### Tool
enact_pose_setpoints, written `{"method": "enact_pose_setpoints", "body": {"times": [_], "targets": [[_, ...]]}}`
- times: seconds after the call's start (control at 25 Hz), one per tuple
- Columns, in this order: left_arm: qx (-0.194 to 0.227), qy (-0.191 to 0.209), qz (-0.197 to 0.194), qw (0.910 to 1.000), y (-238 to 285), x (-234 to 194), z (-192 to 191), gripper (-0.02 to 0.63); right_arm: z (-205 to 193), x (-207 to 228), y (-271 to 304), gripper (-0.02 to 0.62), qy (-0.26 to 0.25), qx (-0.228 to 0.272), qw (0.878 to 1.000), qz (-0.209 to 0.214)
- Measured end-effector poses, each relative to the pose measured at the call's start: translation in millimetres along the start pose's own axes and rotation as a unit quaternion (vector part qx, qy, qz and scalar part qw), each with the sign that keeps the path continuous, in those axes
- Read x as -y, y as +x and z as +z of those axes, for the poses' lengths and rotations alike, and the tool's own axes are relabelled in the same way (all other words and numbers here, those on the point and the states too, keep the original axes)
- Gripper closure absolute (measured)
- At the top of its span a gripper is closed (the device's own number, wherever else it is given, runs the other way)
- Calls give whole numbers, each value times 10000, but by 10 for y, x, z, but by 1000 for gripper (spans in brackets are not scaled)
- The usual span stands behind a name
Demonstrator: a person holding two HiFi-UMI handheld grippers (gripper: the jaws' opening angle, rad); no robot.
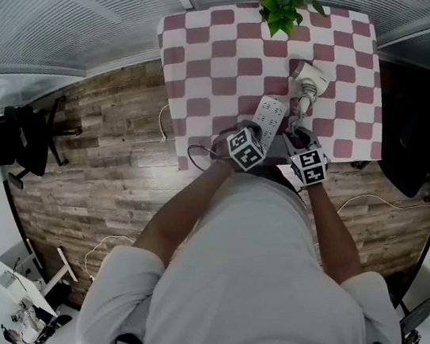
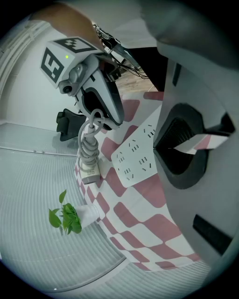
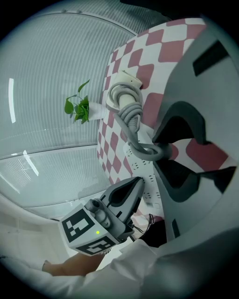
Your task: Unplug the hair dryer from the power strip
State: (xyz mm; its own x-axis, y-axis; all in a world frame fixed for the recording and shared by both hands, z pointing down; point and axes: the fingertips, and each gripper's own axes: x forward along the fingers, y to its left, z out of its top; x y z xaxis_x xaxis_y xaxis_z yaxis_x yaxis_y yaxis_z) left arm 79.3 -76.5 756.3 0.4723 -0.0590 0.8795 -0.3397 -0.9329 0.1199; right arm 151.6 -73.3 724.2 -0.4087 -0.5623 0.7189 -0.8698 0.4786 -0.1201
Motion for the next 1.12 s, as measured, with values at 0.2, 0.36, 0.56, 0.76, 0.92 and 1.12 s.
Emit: {"method": "enact_pose_setpoints", "body": {"times": [0.2,0.36,0.56,0.76,0.92,1.12], "targets": [[-17,30,-6,10000,-5,1,-1,575,-175,189,-167,468,3,-69,9997,-246],[-12,40,-5,10000,-3,4,-2,575,-278,297,-272,468,31,-105,9992,-389],[-15,53,-11,10000,-7,-1,2,575,-323,296,-253,468,27,-179,9990,-420],[-22,57,-9,10000,3,1,-12,575,-361,263,-215,468,59,-218,9989,-418],[-13,57,-10,10000,0,-3,-10,575,-404,249,-175,468,9,-322,9987,-396],[-30,66,-15,10000,-1,-4,-6,575,-565,222,-81,468,44,-505,9981,-356]]}}
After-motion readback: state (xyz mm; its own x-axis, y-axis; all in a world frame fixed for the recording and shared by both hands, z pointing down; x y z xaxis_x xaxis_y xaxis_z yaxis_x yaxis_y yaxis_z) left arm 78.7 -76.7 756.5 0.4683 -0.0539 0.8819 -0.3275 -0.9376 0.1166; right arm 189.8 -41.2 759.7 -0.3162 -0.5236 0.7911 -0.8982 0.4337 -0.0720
